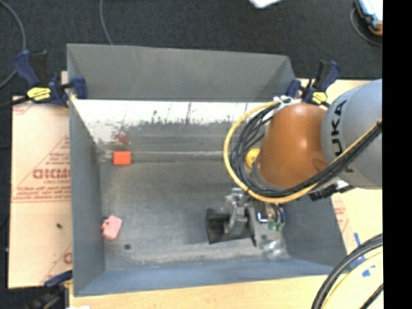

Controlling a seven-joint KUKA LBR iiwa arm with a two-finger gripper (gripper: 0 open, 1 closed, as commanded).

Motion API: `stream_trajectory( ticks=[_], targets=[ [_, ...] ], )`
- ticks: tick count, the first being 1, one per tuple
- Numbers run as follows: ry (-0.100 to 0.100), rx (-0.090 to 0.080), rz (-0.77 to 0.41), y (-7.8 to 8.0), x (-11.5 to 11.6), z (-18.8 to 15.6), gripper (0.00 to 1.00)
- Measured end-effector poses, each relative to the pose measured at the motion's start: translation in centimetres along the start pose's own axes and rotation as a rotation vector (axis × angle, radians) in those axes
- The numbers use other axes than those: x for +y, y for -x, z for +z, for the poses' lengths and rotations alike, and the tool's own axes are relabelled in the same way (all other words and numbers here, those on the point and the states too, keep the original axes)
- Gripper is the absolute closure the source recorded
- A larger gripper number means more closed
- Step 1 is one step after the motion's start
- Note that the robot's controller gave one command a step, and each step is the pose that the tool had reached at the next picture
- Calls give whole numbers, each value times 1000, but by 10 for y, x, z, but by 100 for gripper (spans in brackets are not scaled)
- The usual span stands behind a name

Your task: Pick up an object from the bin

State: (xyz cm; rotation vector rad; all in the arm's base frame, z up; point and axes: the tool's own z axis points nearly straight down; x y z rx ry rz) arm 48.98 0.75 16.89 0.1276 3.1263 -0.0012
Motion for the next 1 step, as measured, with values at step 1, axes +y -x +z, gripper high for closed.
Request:
stream_trajectory(
  ticks=[1],
  targets=[
    [1,-5,31,6,10,-87,100]
  ],
)
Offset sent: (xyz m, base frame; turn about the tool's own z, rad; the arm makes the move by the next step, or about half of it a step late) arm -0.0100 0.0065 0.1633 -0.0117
